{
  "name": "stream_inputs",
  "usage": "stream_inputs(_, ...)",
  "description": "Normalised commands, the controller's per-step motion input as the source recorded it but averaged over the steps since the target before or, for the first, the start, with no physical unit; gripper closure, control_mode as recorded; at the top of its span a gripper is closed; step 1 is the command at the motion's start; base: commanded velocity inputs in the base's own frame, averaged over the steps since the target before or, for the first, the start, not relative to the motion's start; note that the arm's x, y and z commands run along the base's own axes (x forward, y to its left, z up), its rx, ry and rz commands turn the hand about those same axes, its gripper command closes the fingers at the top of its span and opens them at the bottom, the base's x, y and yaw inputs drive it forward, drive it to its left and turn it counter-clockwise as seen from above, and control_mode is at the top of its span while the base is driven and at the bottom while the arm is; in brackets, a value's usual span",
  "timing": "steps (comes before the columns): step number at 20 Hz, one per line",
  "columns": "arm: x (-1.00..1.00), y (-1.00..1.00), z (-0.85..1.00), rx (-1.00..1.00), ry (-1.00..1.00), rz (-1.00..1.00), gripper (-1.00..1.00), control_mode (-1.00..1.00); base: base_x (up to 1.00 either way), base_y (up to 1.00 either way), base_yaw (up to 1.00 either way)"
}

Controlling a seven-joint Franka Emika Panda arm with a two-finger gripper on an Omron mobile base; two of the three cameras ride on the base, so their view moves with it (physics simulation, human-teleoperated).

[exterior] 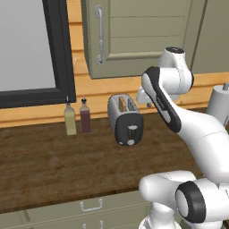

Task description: Start the toaster. Once the lever pops up, take the bread to the plate on the dining counter.

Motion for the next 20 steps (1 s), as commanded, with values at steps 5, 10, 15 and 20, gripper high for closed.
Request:
stream_inputs(5,-0.15,0.14,-0.03,-0.01,0.00,0.01,-1.00,-1.00,0.00,0.00,0.00)
stream_inputs(10,-0.11,0.54,-0.31,-0.07,0.00,0.06,-1.00,-1.00,0.00,0.00,0.00)
stream_inputs(15,0.00,0.39,-0.56,-0.04,-0.01,0.05,-1.00,-1.00,0.00,0.00,0.00)
stream_inputs(20,0.16,0.12,-0.53,0.00,0.00,0.00,-1.00,-1.00,0.00,0.00,0.00)
